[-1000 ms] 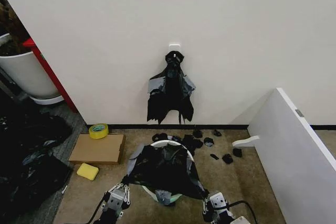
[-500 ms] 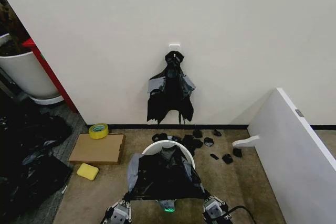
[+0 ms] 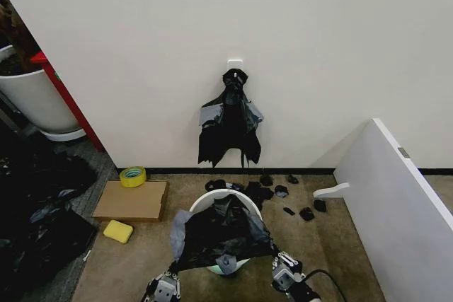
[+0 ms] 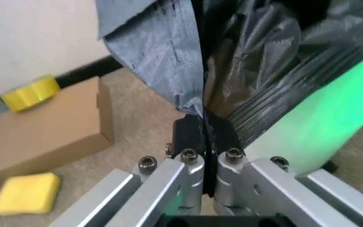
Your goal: Place the garbage bag over the trash bin.
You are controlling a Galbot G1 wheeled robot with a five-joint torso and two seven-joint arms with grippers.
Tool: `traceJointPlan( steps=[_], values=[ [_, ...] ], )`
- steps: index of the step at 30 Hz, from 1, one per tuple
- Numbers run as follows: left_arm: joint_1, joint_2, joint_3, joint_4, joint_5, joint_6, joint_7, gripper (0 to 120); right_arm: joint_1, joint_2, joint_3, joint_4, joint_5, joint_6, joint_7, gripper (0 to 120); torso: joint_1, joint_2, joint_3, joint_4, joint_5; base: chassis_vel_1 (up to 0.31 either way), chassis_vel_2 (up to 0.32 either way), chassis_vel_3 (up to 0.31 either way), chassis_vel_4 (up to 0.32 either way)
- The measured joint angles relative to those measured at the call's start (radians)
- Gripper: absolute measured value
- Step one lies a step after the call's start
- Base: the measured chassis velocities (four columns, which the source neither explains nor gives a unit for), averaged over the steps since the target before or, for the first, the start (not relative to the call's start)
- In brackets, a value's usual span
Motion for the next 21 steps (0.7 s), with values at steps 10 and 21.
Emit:
traceJointPlan(
  steps=[10,21],
  values=[
    [-0.001,0.009,0.012,0.005,-0.012,-0.003,0.008,0,-0.048,-0.050,0.003,0.083,0.020,0.002,0.001,0,0.000,0.000,0.000,-0.0001,-0.0004,0.000,0.000,0.000,0.000],
    [-0.031,0.001,0.027,0.043,-0.033,-0.007,0.018,0,-0.005,-0.014,0.029,-0.061,-0.077,0.084,-0.023,0,0.000,0.000,0.000,-0.0001,-0.0002,0.000,0.000,0.000,0.000]
  ],
)
